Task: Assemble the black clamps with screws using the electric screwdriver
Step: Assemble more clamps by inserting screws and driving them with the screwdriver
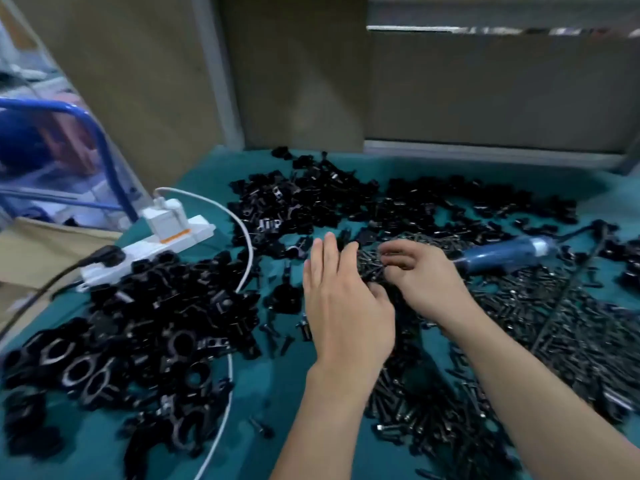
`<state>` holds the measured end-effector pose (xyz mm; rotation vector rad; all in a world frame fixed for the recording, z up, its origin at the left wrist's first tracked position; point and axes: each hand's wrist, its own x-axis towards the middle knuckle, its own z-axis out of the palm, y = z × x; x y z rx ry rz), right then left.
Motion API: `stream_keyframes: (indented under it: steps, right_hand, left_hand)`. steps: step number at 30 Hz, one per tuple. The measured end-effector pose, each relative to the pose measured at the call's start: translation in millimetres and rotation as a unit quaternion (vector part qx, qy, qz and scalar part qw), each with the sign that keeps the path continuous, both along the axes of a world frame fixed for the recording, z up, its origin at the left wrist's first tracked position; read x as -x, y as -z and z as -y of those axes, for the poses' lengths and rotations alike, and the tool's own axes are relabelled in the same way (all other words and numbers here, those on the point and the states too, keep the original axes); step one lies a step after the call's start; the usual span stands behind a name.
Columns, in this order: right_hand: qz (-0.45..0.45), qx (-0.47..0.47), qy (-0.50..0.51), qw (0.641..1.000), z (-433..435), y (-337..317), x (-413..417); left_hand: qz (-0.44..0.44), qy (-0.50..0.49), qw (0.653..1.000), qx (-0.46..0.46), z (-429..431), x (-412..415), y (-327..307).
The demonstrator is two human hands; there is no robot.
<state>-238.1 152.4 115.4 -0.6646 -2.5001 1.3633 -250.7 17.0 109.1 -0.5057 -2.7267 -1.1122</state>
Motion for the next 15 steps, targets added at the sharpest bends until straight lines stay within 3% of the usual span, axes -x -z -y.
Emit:
stream_keyframes:
  steps: [5,10,15]
  right_hand:
    - [-0.033,-0.019,0.082,0.996,-43,-5,-37]
    - [-0.027,-0.03,0.148,0.988,-77,-7,-74]
    - [-0.053,-0.045,0.201,0.977,-100,-6,-98]
  left_hand:
    - [0.04,0.084,0.994,0.064,-53,18,4]
    - [0.054,0.18,0.982,0.034,-115,32,-15]
    - [0.064,0.185,0.976,0.09,-148,79,-30]
